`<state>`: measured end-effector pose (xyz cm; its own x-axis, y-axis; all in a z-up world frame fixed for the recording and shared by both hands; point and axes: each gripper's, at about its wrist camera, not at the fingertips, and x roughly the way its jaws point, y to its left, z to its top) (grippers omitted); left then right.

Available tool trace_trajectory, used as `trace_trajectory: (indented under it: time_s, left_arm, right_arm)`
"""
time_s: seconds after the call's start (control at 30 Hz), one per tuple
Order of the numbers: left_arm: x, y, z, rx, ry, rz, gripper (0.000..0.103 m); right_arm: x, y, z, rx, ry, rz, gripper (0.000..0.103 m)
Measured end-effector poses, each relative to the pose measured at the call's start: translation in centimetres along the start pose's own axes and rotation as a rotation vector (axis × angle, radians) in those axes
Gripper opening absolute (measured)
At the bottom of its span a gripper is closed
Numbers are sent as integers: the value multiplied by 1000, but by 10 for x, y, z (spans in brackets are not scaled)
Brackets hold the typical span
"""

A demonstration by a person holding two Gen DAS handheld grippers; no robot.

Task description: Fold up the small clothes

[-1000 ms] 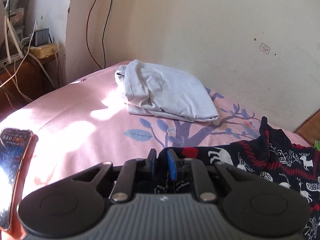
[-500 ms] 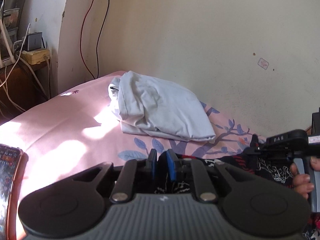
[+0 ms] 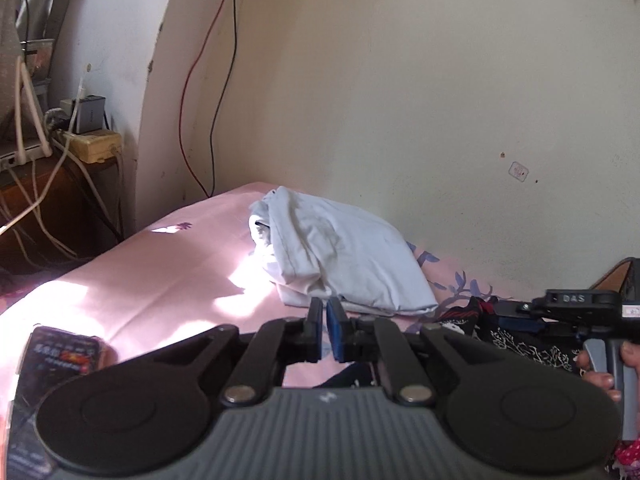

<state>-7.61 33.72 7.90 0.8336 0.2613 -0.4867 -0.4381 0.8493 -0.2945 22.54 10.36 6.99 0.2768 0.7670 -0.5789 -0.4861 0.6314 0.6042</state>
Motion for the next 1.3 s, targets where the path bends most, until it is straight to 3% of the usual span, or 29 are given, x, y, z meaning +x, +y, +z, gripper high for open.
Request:
trace_trajectory:
  time_s: [0.07, 0.17, 0.3, 0.43, 0.53, 0.67, 0.7, 0.77, 0.83, 0.87, 0.93, 1.07, 1.2, 1.27, 1.3]
  left_arm:
    - [-32, 12, -5, 8, -23, 15, 6]
    - [-71, 27, -18, 8, -43, 55, 6]
    - [-103, 37, -37, -7, -34, 108, 6]
    - [-122, 47, -49, -20, -18, 146, 6]
    - [-137, 59, -56, -42, -31, 148, 7]
    - [-150, 72, -62, -79, -52, 143, 13]
    - [-151, 74, -63, -84, -53, 143, 13]
    - [-153, 77, -65, -94, -52, 149, 13]
    - [-155, 80, -64, -103, -54, 155, 13]
    - [-156, 81, -64, -105, -57, 157, 13]
    - [-157, 80, -62, -102, -66, 157, 13]
    - [-138, 65, -51, -73, -51, 130, 13]
    - [-97, 21, -29, 15, -18, 57, 13]
    - [-75, -10, -17, 93, -18, -1, 15]
    - [-60, -32, -9, 151, -16, -36, 21]
  right_arm:
    - [-27, 21, -21, -55, 57, 127, 40]
    - [-50, 56, -64, -149, 148, 235, 40]
    - [-41, 97, -130, -217, 259, 325, 40]
    - [-27, 120, -179, -176, 423, 412, 40]
    - [-19, 136, -200, -123, 504, 413, 40]
    - [-8, 139, -212, -50, 516, 325, 37]
    - [-3, 137, -214, -3, 517, 347, 37]
    - [9, 138, -214, 63, 521, 364, 35]
    - [16, 141, -213, 64, 526, 352, 15]
    - [18, 144, -213, 40, 531, 319, 10]
    - [4, 143, -205, -10, 534, 333, 10]
    - [-65, 142, -152, -258, 387, 342, 10]
    - [-142, 118, -95, -501, 337, 245, 10]
    - [-171, 98, -84, -552, 337, 164, 10]
    - [-181, 91, -85, -571, 341, 137, 10]
